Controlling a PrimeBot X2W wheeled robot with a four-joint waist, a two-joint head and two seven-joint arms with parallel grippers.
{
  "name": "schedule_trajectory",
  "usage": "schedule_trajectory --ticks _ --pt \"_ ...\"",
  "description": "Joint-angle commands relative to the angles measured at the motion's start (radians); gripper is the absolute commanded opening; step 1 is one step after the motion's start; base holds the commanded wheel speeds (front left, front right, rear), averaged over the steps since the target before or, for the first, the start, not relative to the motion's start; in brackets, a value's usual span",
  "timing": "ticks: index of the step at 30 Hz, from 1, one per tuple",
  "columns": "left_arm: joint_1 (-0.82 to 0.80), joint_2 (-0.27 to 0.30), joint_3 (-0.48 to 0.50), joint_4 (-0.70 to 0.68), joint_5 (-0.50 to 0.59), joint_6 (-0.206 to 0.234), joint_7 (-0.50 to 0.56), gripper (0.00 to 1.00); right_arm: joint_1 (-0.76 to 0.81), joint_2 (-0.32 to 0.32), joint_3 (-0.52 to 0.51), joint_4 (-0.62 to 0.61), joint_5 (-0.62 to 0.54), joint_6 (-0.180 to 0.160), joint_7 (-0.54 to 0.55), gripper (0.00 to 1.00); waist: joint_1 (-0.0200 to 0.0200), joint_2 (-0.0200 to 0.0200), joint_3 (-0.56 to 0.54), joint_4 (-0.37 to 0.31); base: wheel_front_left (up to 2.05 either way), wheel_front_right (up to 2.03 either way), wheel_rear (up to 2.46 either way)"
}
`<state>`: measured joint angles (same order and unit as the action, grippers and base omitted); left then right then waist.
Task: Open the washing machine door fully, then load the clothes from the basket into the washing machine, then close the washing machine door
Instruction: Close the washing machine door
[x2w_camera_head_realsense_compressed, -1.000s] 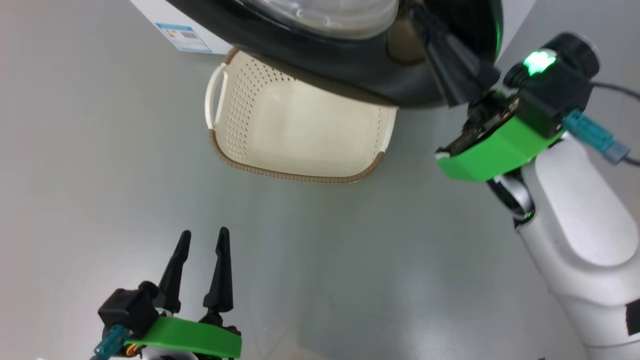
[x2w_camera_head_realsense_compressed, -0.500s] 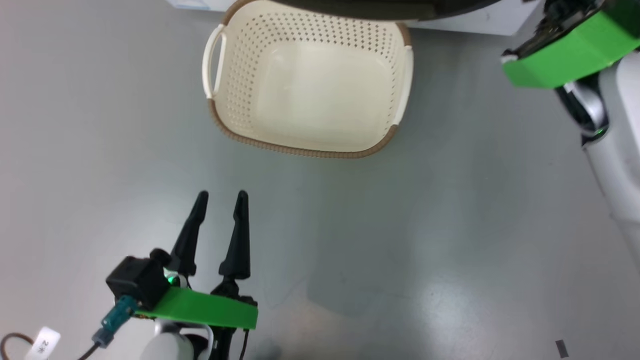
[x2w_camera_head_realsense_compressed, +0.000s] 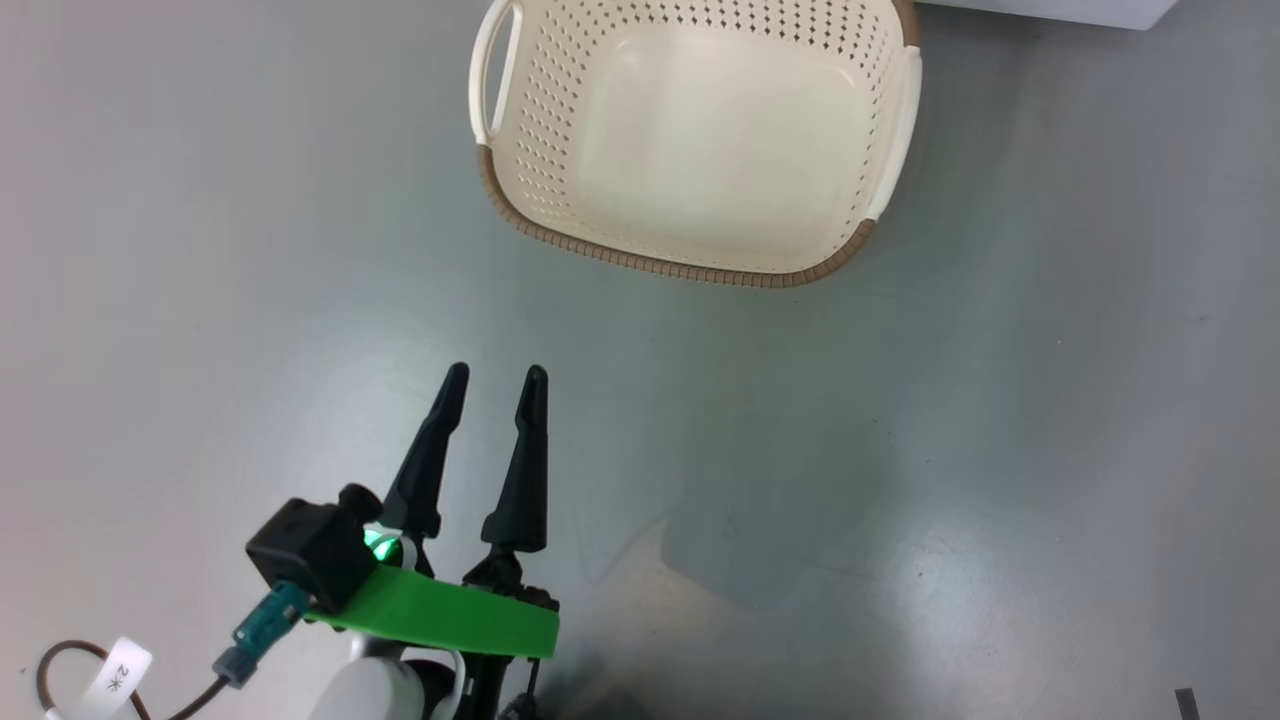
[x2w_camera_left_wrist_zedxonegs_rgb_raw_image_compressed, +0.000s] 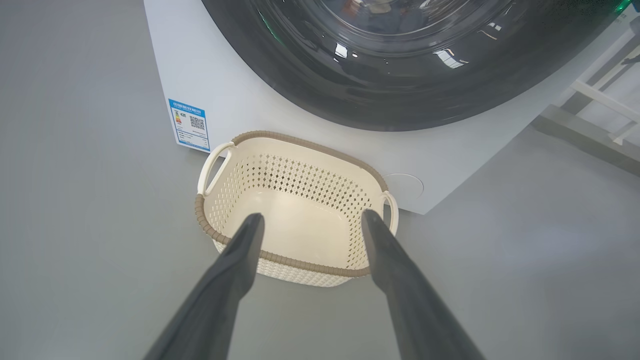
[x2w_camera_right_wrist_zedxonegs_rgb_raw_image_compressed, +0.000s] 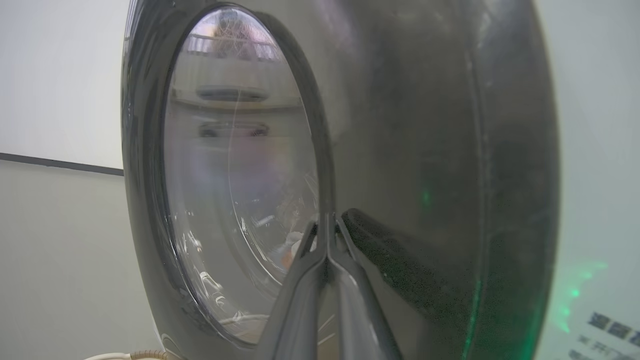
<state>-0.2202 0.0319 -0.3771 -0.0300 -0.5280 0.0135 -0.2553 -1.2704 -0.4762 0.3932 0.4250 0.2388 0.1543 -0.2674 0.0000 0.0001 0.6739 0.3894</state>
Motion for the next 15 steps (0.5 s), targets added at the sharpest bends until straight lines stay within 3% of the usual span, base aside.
schedule_trajectory --ticks 1,8,15 --pt "0.012 0.018 0.026 -0.024 -0.009 0.005 -0.006 1.00 -0.039 -0.020 -0.032 0.008 -0.005 -0.024 0.006 0.00 0.0000 -0.0001 0.002 0.004 0.00 0.00 0.00" --pt "0.015 0.018 0.031 -0.009 -0.027 0.010 -0.006 1.00 -0.048 -0.013 -0.035 0.050 -0.009 -0.024 0.006 0.00 0.0000 -0.0001 -0.029 -0.005 0.00 0.00 0.00" --pt "0.020 0.018 0.071 0.036 -0.026 0.006 -0.006 1.00 0.121 0.057 -0.048 -0.018 0.012 -0.024 0.006 0.00 0.0000 -0.0001 -0.118 -0.059 0.00 0.00 0.00"
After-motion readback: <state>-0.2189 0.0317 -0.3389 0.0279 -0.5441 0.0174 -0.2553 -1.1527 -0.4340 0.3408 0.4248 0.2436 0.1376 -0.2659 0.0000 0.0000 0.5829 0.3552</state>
